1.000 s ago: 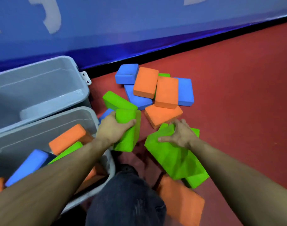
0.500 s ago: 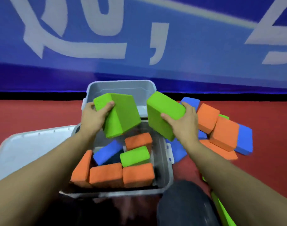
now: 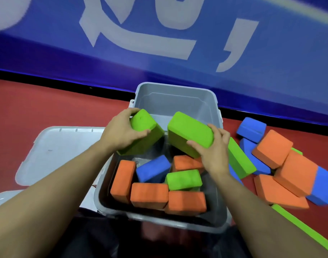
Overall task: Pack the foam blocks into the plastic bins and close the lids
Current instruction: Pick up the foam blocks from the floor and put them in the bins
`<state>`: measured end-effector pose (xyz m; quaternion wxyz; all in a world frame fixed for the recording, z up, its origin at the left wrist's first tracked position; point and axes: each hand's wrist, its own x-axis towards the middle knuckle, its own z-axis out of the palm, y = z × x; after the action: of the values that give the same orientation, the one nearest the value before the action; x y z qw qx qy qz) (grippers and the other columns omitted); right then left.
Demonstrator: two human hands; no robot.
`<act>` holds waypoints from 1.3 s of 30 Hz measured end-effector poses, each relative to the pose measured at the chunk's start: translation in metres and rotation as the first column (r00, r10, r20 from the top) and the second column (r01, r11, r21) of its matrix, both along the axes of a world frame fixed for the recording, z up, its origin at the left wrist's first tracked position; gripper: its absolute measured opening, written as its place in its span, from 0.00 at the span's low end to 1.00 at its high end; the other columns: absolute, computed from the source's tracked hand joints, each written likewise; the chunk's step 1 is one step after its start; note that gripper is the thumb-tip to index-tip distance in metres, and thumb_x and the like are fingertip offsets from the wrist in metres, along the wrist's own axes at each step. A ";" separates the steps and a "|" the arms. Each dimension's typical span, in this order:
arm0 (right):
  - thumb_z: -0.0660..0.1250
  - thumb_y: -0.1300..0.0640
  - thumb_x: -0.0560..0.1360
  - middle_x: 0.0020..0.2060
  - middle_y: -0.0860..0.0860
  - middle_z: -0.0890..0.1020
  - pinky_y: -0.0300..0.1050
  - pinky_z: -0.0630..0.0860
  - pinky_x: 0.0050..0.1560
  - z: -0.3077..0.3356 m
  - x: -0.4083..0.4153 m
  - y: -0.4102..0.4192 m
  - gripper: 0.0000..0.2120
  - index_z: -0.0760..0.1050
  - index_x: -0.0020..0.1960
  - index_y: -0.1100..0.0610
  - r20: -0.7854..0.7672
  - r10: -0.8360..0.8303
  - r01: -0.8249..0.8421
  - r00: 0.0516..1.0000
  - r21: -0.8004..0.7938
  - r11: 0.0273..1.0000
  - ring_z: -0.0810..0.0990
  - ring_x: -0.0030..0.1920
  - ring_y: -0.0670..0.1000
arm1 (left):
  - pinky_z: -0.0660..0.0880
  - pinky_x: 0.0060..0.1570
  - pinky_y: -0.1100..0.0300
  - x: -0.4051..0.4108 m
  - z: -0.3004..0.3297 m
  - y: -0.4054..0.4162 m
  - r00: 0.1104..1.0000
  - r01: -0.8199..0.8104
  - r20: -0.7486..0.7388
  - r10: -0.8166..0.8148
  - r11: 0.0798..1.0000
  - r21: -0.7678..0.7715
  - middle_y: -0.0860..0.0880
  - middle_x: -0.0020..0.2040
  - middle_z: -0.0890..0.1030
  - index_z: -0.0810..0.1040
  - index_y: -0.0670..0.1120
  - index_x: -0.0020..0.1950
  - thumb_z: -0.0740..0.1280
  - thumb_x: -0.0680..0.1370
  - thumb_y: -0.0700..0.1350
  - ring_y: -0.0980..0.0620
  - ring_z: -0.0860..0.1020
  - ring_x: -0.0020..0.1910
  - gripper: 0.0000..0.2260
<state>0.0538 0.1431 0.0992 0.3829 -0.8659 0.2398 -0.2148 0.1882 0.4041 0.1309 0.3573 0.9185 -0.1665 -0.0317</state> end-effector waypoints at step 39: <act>0.76 0.30 0.64 0.65 0.57 0.70 0.54 0.73 0.67 0.005 -0.067 -0.060 0.47 0.69 0.72 0.56 -0.400 -0.144 0.139 0.905 -0.041 0.989 0.75 0.65 0.60 | 0.69 0.69 0.55 -0.044 -0.024 -0.085 0.921 0.065 -0.379 -0.086 0.996 -0.067 0.45 0.74 0.73 0.69 0.44 0.76 0.74 0.76 0.55 0.47 0.73 0.71 0.32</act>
<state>-0.0132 0.0836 0.1039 0.3039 -0.8741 0.3739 -0.0612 0.1439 0.3195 0.1064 0.4057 0.8778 -0.1298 -0.2190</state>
